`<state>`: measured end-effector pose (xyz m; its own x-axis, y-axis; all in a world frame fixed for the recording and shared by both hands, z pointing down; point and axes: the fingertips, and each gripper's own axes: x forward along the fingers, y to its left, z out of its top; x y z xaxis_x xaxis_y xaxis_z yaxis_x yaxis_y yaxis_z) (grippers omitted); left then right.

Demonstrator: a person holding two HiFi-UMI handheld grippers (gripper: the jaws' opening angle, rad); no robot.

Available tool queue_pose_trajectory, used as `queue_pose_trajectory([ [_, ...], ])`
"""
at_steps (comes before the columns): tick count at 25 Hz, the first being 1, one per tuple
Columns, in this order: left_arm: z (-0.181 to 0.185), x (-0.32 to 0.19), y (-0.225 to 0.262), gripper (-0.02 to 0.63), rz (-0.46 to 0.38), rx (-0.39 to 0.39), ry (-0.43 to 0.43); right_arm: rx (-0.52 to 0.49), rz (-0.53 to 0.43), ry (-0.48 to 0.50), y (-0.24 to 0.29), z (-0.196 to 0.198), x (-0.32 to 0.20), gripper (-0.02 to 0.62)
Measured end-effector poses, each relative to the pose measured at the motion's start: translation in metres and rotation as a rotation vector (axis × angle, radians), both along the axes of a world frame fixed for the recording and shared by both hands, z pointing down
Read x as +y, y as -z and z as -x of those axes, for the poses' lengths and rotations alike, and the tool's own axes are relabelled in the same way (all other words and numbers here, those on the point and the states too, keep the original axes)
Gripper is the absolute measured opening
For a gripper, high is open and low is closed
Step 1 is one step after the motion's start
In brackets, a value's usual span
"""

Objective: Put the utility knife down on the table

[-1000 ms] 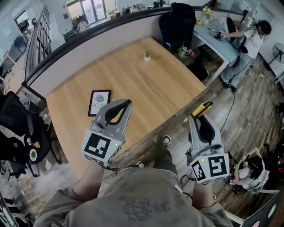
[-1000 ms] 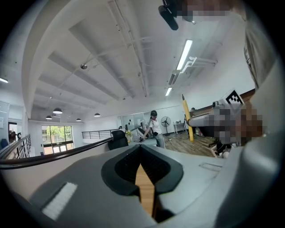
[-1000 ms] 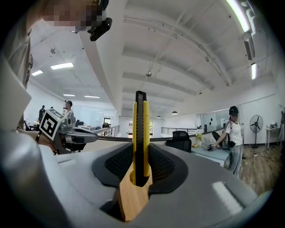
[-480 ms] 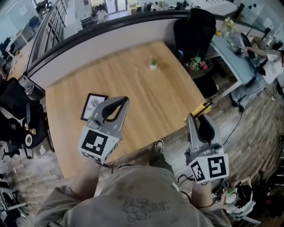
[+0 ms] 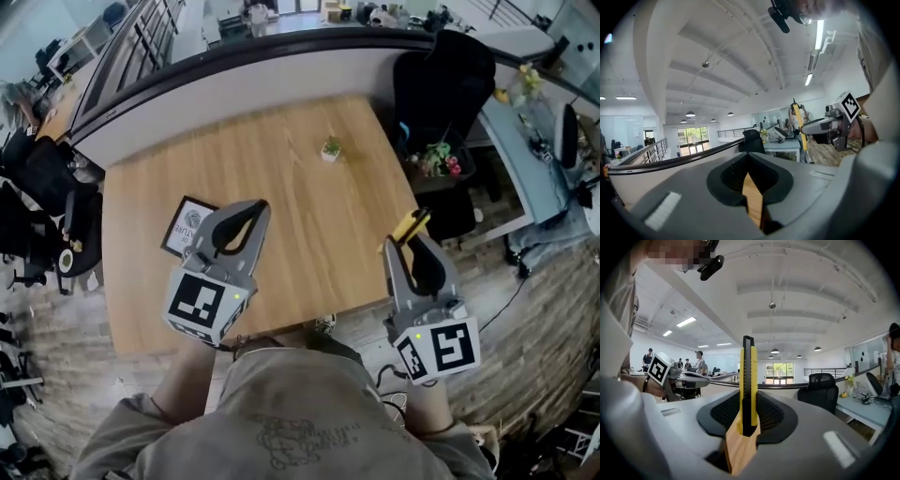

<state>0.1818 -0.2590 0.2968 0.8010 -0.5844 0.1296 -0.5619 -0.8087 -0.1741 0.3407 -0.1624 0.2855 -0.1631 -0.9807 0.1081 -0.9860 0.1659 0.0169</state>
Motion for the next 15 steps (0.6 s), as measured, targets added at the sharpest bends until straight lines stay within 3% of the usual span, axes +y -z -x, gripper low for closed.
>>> queue_pose_trajectory([
  [8, -0.005, -0.008, -0.004, 0.000, 0.002, -0.021, 0.117, -0.016, 0.024, 0.133, -0.014, -0.014, -0.035, 0.120],
  [15, 0.026, -0.009, -0.003, 0.000, 0.006, -0.022, 0.191, -0.024, 0.036, 0.203, -0.016, 0.010, -0.051, 0.120],
])
